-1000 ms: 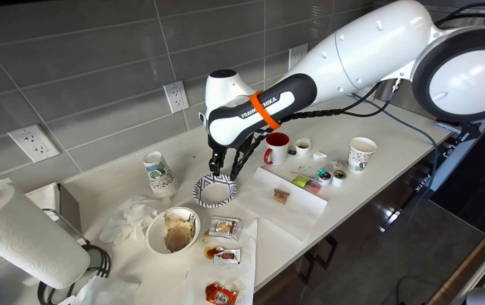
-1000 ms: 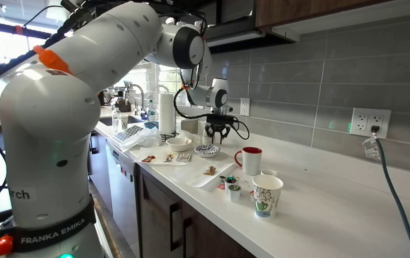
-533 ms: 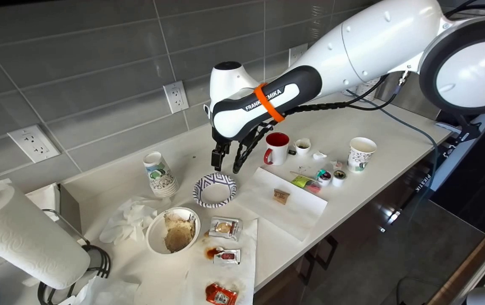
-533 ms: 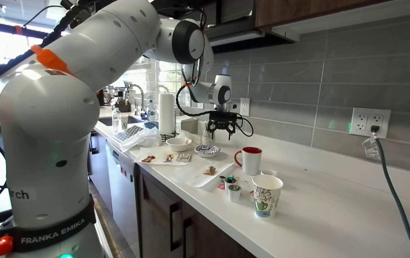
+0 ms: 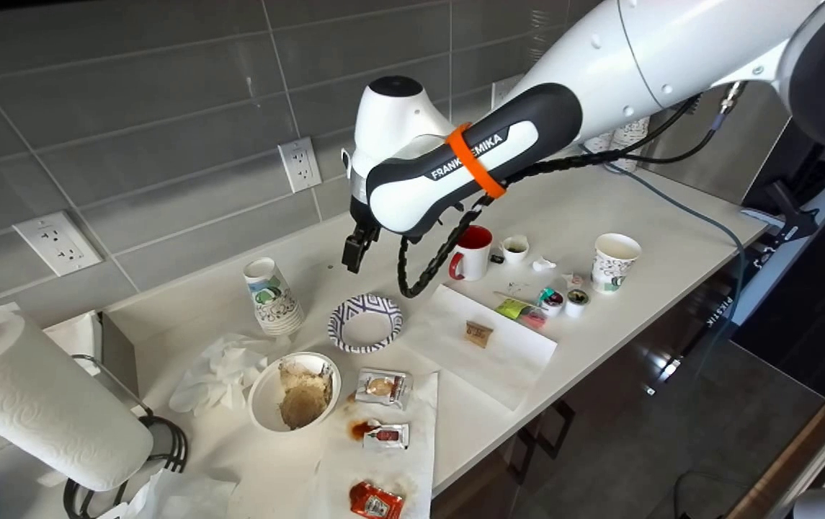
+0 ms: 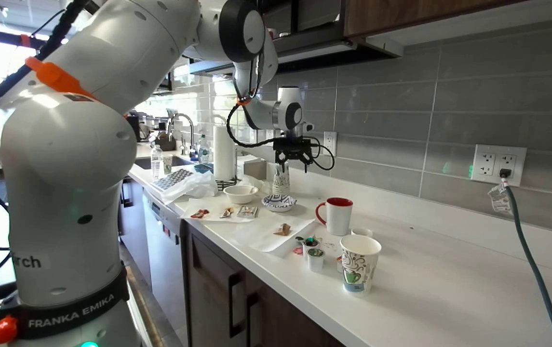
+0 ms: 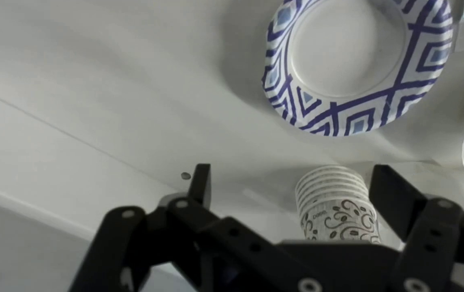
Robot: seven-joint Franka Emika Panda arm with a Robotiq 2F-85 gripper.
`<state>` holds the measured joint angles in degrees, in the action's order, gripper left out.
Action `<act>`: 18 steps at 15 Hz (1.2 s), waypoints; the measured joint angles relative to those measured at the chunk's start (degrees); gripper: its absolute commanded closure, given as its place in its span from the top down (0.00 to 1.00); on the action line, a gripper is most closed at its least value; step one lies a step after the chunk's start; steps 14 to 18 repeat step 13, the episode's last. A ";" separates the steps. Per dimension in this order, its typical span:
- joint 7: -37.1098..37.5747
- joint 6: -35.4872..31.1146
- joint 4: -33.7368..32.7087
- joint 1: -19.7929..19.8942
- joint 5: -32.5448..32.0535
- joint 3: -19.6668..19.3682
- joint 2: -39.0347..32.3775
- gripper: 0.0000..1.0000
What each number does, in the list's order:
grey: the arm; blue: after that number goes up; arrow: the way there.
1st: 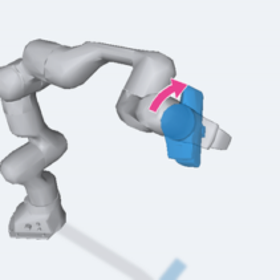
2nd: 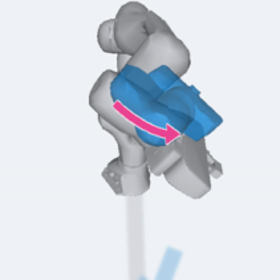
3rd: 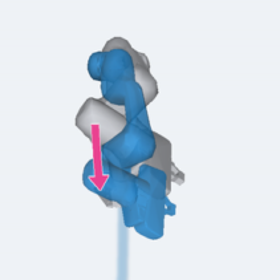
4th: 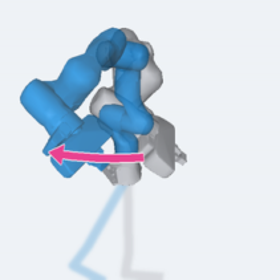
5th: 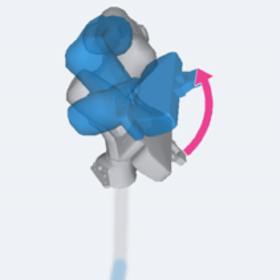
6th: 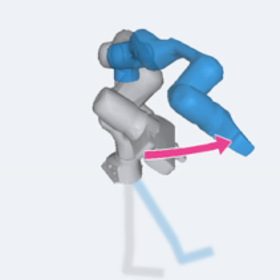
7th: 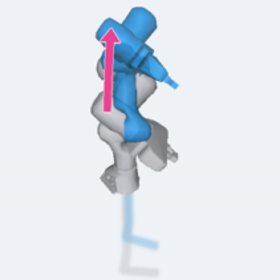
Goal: Pick up the plate on the right and pour its contents into the plate on the left
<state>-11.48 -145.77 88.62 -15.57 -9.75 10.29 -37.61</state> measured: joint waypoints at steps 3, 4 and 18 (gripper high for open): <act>1.56 -8.99 8.62 -0.21 -1.73 -1.01 5.09 1.00; 2.20 -11.03 11.51 -0.25 -2.45 -1.45 6.89 1.00; 3.92 -15.18 23.77 0.14 -4.53 -3.17 15.24 1.00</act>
